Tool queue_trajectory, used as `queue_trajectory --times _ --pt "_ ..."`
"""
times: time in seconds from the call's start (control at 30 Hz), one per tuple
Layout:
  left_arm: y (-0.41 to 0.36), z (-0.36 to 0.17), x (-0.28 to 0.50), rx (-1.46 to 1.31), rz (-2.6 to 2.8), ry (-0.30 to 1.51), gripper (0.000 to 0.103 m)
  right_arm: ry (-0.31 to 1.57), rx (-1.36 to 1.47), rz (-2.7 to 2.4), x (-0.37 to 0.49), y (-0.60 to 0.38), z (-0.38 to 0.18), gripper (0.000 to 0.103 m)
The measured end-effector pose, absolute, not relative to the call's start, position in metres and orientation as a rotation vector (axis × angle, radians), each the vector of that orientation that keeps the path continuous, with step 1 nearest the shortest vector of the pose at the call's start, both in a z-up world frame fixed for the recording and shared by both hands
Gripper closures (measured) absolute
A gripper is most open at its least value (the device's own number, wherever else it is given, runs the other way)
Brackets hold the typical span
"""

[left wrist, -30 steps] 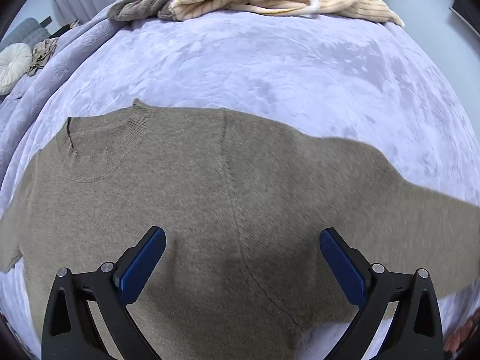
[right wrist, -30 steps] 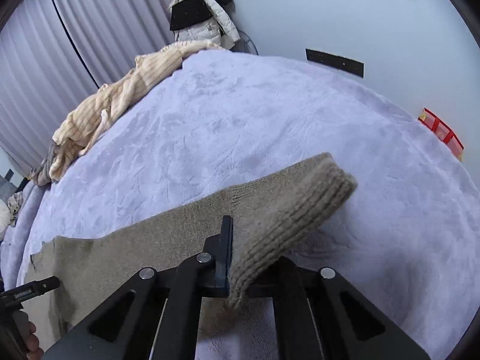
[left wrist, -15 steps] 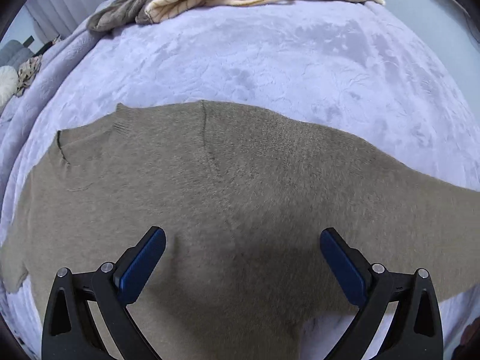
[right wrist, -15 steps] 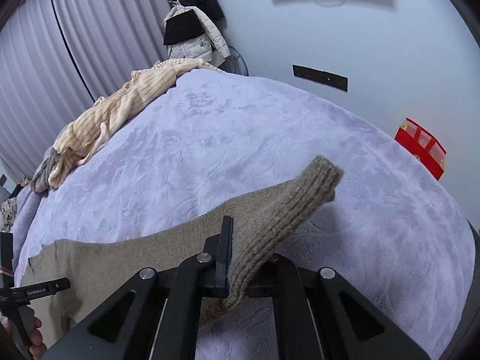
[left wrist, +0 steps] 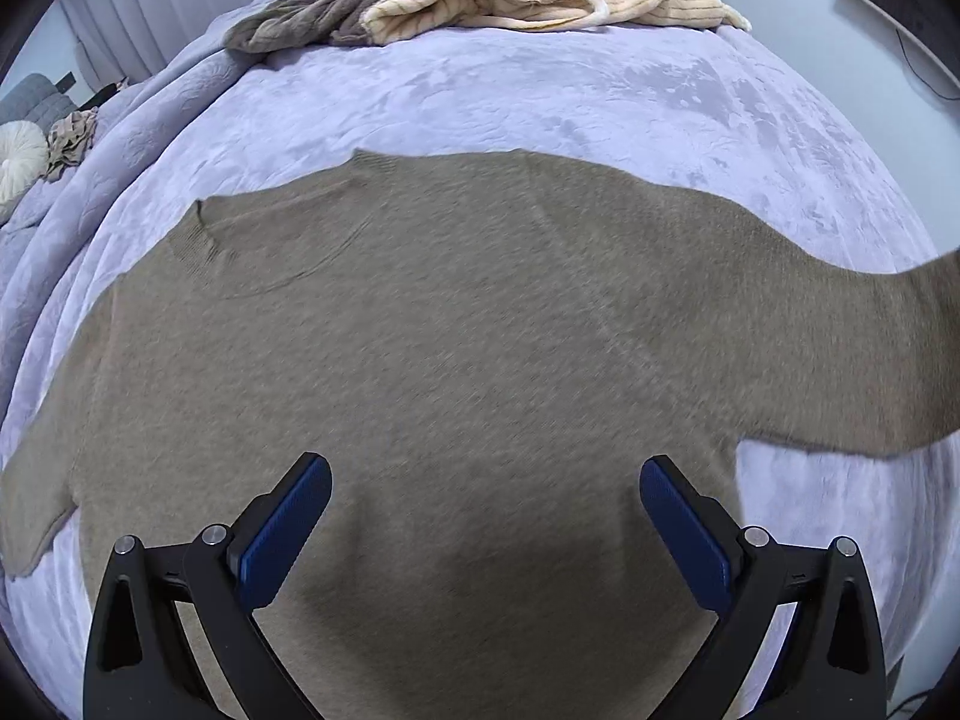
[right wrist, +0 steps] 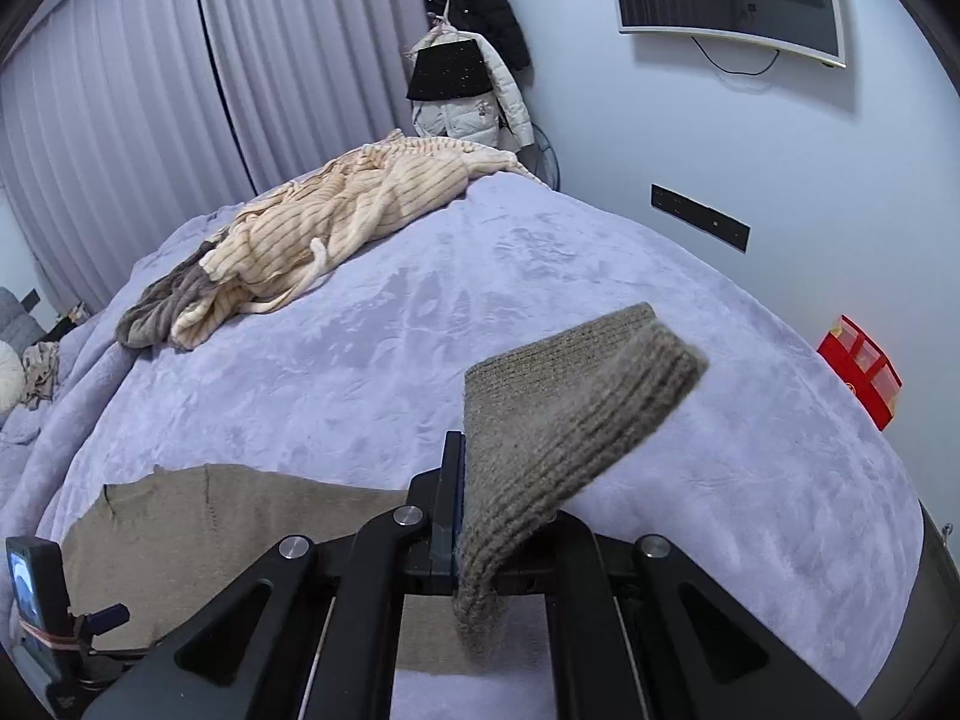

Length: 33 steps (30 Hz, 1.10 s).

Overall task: Fold small clothes
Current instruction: 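Fold the held sleeve across the sweater body and open the right gripper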

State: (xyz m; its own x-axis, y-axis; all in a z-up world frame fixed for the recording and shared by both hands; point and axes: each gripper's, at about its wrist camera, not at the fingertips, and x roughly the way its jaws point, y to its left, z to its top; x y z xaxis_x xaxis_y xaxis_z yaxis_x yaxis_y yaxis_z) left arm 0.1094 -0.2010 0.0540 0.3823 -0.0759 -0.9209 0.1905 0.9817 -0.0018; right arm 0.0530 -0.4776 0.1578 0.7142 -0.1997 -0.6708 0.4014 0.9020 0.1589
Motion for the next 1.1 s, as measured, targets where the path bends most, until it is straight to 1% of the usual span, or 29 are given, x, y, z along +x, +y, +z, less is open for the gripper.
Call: queue_trajectory --times 0.67,1.1 --pt "-0.075 0.038 0.085 -0.015 -0.15 1.181 0.0 0.714 0.213 -0.172 0.109 -0.3 0.183 0.097" --pt "0.011 0.02 0.065 -0.126 -0.096 1.206 0.0 0.761 0.112 -0.055 0.134 -0.174 0.169 0.097"
